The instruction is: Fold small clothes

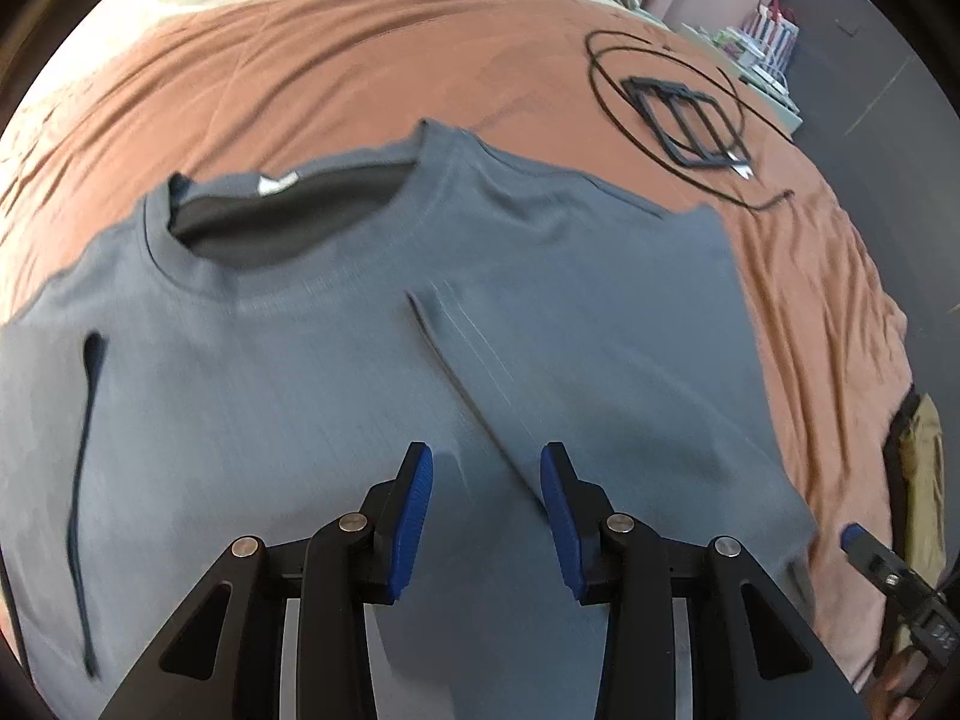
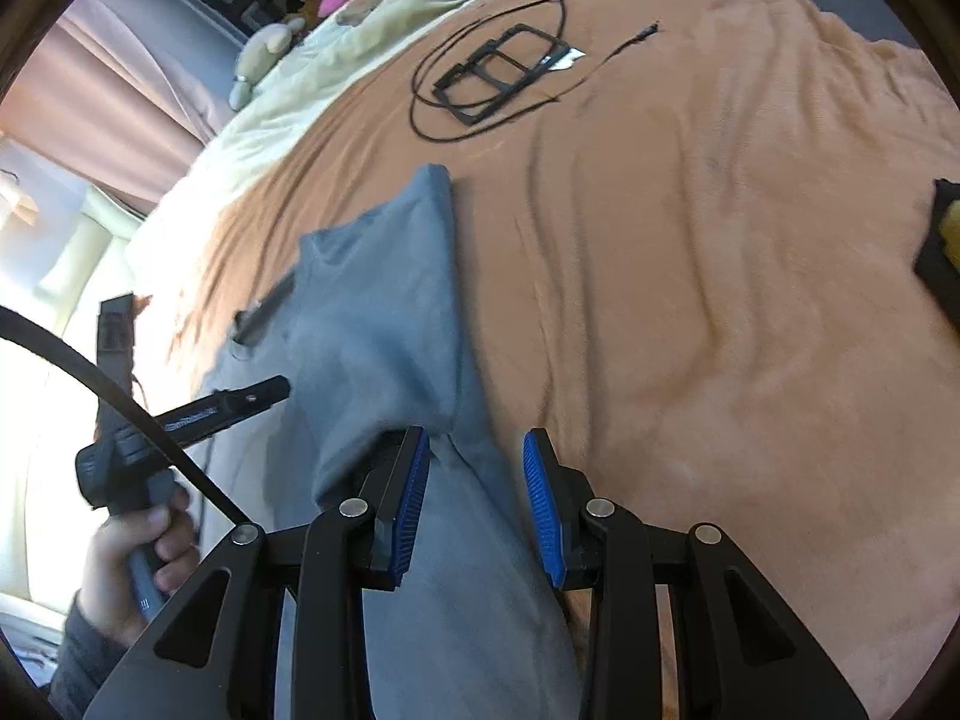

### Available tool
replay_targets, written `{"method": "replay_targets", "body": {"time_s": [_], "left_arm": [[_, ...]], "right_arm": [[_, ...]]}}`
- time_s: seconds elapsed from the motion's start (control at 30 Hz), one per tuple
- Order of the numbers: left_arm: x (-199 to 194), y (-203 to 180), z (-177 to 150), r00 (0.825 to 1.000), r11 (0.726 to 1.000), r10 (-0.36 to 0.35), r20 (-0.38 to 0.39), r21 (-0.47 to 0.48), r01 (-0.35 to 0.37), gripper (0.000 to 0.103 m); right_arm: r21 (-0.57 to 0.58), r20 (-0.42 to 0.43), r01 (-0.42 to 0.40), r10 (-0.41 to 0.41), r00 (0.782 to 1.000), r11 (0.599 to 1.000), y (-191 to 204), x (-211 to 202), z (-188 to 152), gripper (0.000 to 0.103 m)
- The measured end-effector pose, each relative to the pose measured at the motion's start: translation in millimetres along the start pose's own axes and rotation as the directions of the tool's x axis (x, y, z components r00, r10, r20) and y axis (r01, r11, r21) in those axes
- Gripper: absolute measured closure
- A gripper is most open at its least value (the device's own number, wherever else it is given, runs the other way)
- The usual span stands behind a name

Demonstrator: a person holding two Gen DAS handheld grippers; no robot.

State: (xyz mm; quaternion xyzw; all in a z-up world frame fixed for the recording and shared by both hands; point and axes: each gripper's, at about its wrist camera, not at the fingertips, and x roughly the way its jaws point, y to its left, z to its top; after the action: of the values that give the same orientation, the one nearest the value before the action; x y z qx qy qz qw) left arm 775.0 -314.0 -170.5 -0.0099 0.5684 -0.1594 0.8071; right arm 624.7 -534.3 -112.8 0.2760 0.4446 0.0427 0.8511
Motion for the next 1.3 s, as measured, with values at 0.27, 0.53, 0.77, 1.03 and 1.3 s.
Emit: {"method": "replay_targets", "body": {"time_s": [0.27, 0.53, 0.77, 1.03, 1.3], "left_arm": [[-6.6, -24.7, -27.3, 0.996, 0.996, -0.079, -0.047, -0.032, 0.078, 0.063], [8.4, -48.0, -47.4, 0.991, 0.997, -0.08, -0.11, -0.027, 0.078, 0.063], [16.8, -68.3, -47.7, 0.992, 0.999, -0.036, -0.119, -0.006, 0.035, 0.063], [25.4, -81.9, -45.7, 0.993, 0.999, 0.034, -0.111, 0.017, -0.032, 0.079], [1.4, -69.3, -45.3, 0.994, 0.999, -0.032, -0.102, 0.024, 0.035, 0.098]], "right_arm": [[-0.01, -0.012, 0.034, -0.034, 0.999, 0.999, 15.0, -0.3, -26.9, 0.073], [-0.06, -0.022, 0.016, -0.018, 1.0, 0.998, 9.7, 14.4, -23.1, 0.073], [-0.081, -0.014, 0.054, -0.056, 0.998, 0.995, 12.1, 25.1, -16.4, 0.073], [-0.002, 0.009, 0.08, -0.08, 0.997, 0.997, 1.0, 37.9, -11.9, 0.076], [0.03, 0.025, 0.066, -0.067, 0.997, 0.997, -11.6, 34.4, -13.1, 0.08]]}}
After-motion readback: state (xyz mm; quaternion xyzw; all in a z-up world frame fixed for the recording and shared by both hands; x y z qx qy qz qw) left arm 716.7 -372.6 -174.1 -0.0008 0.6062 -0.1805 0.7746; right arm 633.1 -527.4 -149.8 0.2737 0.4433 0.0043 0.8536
